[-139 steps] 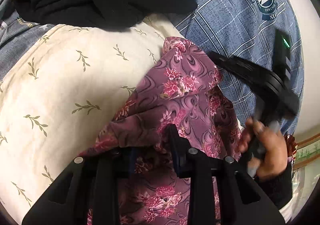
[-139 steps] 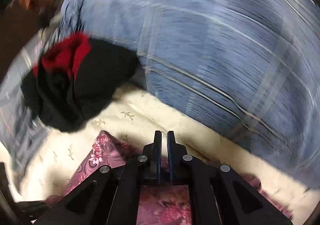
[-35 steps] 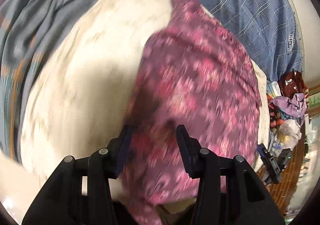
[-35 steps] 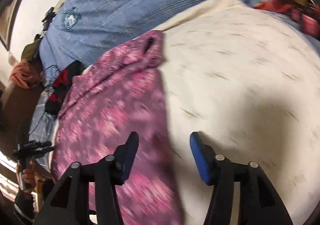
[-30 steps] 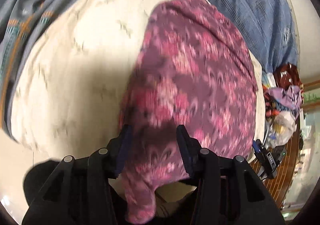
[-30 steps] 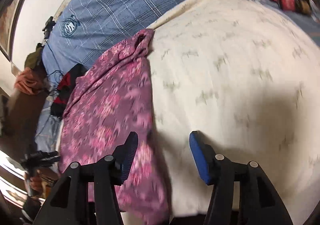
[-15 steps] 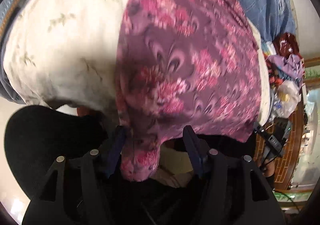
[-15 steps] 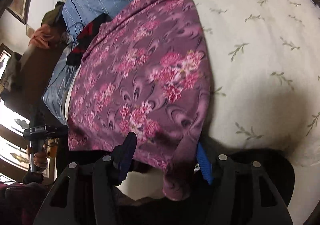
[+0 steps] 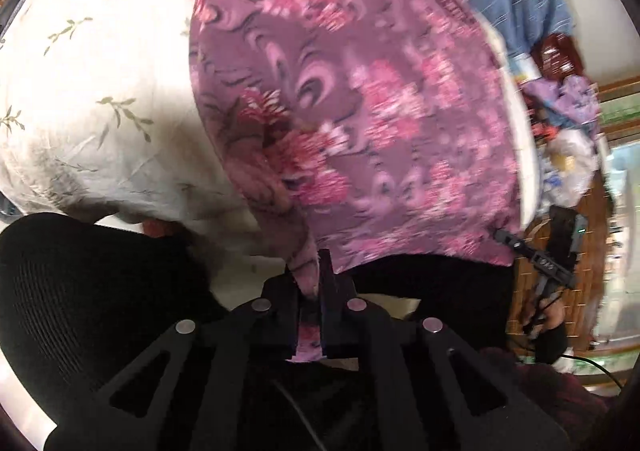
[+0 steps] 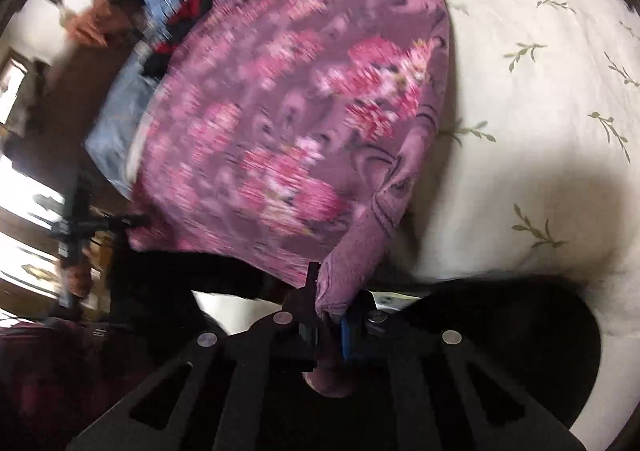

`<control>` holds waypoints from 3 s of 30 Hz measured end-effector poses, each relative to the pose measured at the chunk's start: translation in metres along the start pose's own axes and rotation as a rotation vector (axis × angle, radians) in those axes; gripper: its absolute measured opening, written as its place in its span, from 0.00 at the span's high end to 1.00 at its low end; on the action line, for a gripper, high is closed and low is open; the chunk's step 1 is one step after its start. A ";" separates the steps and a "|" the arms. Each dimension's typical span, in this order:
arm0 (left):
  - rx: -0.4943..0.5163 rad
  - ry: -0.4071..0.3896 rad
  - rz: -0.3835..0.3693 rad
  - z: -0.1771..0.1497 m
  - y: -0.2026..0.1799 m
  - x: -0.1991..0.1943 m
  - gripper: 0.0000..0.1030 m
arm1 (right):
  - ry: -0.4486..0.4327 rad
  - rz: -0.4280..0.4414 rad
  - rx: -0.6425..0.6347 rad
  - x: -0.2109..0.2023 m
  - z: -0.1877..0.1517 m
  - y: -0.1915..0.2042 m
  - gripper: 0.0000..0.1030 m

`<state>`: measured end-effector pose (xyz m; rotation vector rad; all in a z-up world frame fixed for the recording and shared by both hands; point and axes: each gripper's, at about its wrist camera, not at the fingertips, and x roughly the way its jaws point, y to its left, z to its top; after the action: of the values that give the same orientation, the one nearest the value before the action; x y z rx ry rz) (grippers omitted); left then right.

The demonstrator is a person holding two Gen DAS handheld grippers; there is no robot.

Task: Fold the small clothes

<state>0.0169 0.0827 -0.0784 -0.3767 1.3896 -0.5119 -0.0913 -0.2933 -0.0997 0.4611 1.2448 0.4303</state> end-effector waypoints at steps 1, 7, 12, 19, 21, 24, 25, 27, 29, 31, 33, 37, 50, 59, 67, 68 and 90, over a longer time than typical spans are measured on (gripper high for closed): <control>-0.004 -0.017 -0.052 -0.001 -0.001 -0.007 0.95 | -0.026 0.046 0.017 -0.007 -0.001 0.001 0.94; -0.034 -0.123 -0.231 0.014 -0.012 -0.045 0.95 | -0.232 0.306 0.126 -0.046 0.006 0.002 0.94; -0.042 -0.186 -0.276 0.046 -0.021 -0.064 0.95 | -0.354 0.383 0.171 -0.062 0.033 -0.002 0.94; -0.060 -0.274 -0.262 0.107 -0.032 -0.075 0.95 | -0.466 0.402 0.197 -0.066 0.089 -0.005 0.94; -0.077 -0.299 -0.250 0.126 -0.030 -0.075 0.95 | -0.489 0.402 0.206 -0.063 0.108 -0.009 0.94; -0.107 -0.316 -0.232 0.158 -0.024 -0.073 0.95 | -0.505 0.400 0.220 -0.056 0.140 -0.015 0.94; -0.112 -0.321 -0.226 0.166 -0.021 -0.073 0.95 | -0.508 0.398 0.223 -0.054 0.149 -0.017 0.94; -0.135 -0.343 -0.223 0.187 -0.017 -0.072 0.95 | -0.516 0.384 0.227 -0.050 0.170 -0.022 0.94; -0.152 -0.360 -0.238 0.206 -0.013 -0.071 0.95 | -0.528 0.378 0.234 -0.046 0.191 -0.028 0.94; -0.159 -0.376 -0.238 0.223 -0.012 -0.070 0.95 | -0.536 0.385 0.247 -0.041 0.209 -0.035 0.94; -0.166 -0.382 -0.233 0.246 -0.011 -0.066 0.95 | -0.545 0.390 0.268 -0.034 0.226 -0.042 0.94; -0.179 -0.381 -0.237 0.285 -0.010 -0.056 0.95 | -0.554 0.397 0.319 -0.016 0.260 -0.057 0.94; -0.344 -0.290 -0.185 0.385 0.019 0.004 0.95 | -0.564 0.387 0.493 0.030 0.323 -0.116 0.87; -0.549 -0.349 -0.409 0.392 0.048 -0.008 0.58 | -0.710 0.492 0.661 0.019 0.323 -0.149 0.55; -0.479 -0.401 -0.247 0.379 0.052 -0.039 0.36 | -0.667 0.355 0.582 0.002 0.318 -0.140 0.42; -0.446 -0.381 -0.215 0.379 0.048 -0.036 0.36 | -0.642 0.318 0.558 0.003 0.319 -0.135 0.42; -0.080 -0.399 0.175 0.410 -0.016 -0.001 0.97 | -0.635 -0.073 0.218 0.006 0.388 -0.075 0.95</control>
<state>0.4203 0.0514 -0.0079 -0.3938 1.0451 -0.2206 0.2883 -0.3903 -0.0476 0.6728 0.6880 0.0669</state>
